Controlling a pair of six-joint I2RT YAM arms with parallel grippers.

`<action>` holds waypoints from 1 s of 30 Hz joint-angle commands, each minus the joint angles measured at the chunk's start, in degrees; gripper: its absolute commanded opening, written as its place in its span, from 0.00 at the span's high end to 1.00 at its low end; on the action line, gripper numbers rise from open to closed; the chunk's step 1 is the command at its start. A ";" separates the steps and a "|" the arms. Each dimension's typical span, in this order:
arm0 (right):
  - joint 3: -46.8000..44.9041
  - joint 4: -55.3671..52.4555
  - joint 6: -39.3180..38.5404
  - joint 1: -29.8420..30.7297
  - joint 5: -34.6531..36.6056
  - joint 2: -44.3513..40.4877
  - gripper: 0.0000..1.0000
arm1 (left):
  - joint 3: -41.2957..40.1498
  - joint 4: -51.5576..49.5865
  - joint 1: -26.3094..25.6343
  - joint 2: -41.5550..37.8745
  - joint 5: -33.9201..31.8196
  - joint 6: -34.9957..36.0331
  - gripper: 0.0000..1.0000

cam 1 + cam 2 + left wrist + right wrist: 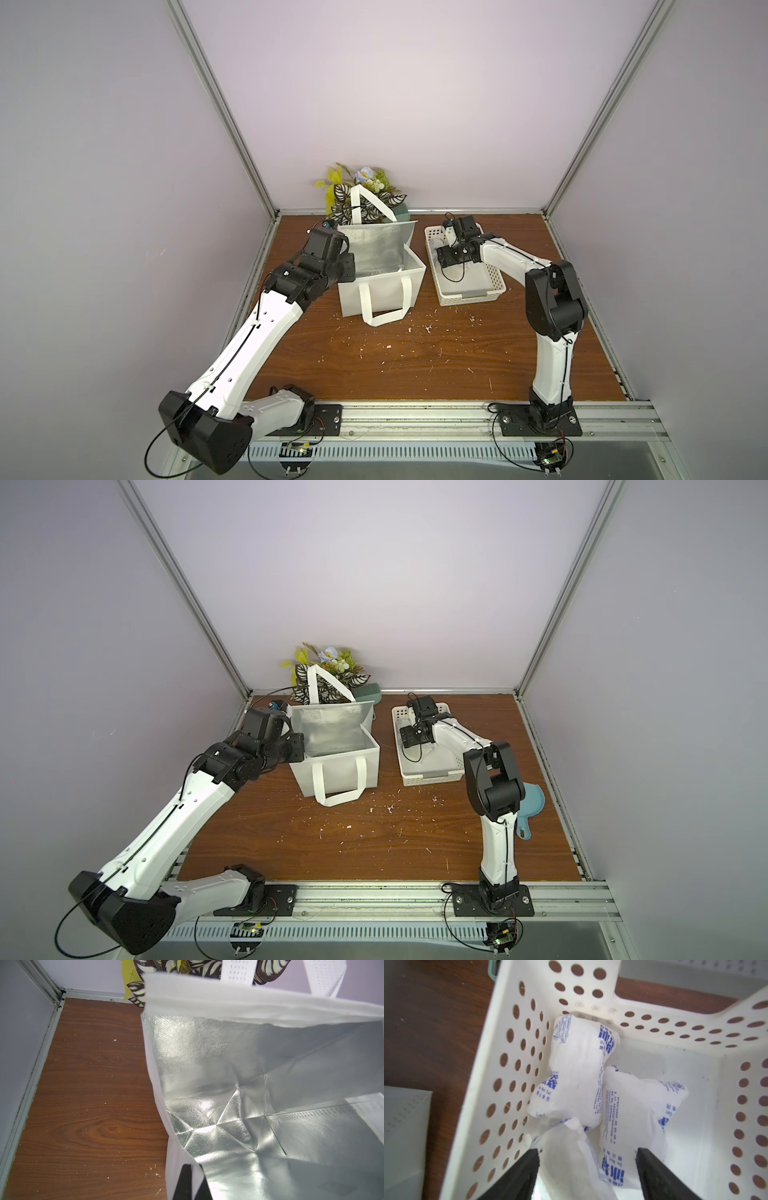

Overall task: Place the ice pack in the delivery bag
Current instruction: Pick up the ice pack from the bin.

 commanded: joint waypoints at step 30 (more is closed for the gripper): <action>-9.36 3.67 4.62 3.32 2.15 0.86 0.55 | -0.47 0.39 0.57 -0.98 0.92 0.25 0.99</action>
